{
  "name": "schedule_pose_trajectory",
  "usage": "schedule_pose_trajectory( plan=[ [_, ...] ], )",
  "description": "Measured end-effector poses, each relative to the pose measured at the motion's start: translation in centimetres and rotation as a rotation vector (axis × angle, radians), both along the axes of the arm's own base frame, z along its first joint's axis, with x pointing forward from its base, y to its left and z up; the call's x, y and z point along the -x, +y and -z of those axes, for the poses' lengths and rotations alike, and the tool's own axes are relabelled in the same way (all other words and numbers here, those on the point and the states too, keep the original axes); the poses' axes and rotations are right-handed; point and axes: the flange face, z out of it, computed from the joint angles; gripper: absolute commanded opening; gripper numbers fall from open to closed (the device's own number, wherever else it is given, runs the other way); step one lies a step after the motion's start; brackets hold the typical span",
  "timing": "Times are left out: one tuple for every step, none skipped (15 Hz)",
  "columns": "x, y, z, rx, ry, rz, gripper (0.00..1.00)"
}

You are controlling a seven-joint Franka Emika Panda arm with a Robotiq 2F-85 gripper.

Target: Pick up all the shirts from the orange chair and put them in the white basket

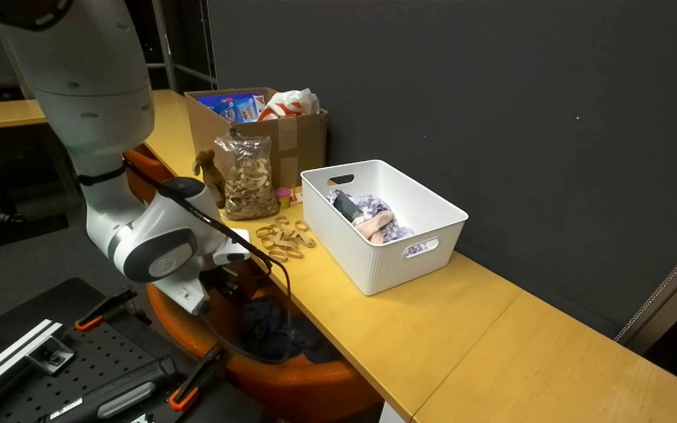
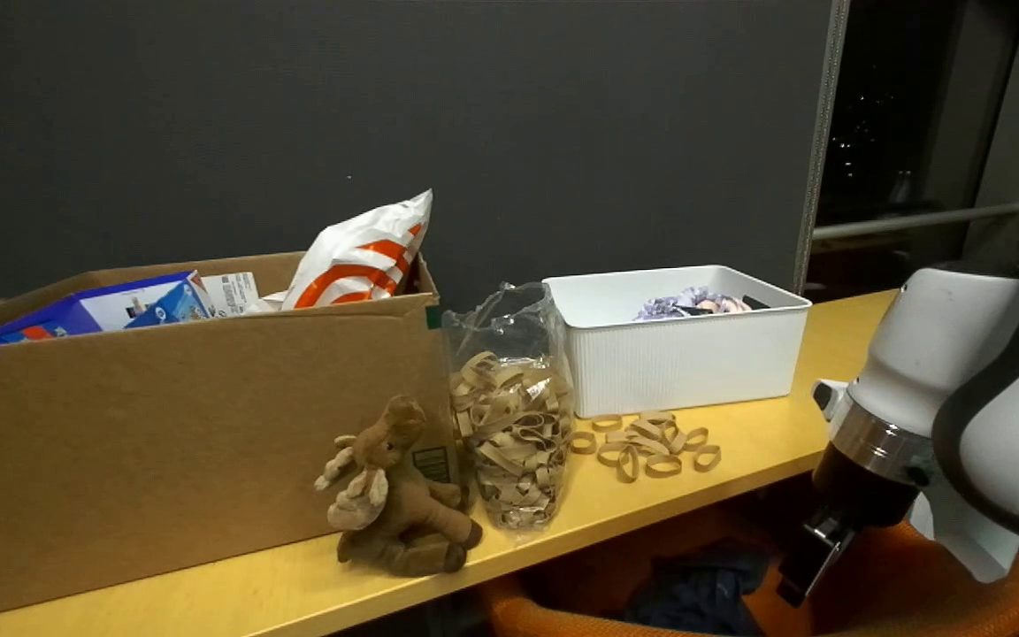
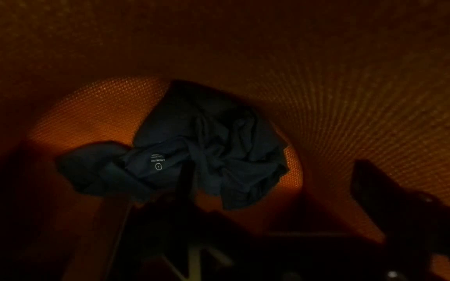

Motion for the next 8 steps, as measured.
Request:
schedule_pose_trajectory(
  plan=[
    [0.4,-0.1,-0.3,0.001,0.003,0.004,1.0],
    [0.6,-0.4,-0.3,0.001,0.005,0.008,1.0],
    [0.6,-0.8,-0.2,0.001,0.008,0.015,1.0],
    [0.7,-1.2,-0.1,0.0,0.01,0.021,1.0],
    [0.7,-1.5,0.1,0.0,0.012,0.023,1.0],
    [0.7,-1.8,0.4,-0.001,0.015,0.024,1.0],
    [0.7,-1.9,0.6,0.0,0.017,0.022,1.0],
    [0.6,-1.9,0.8,0.0,0.018,0.018,1.0]
  ],
)
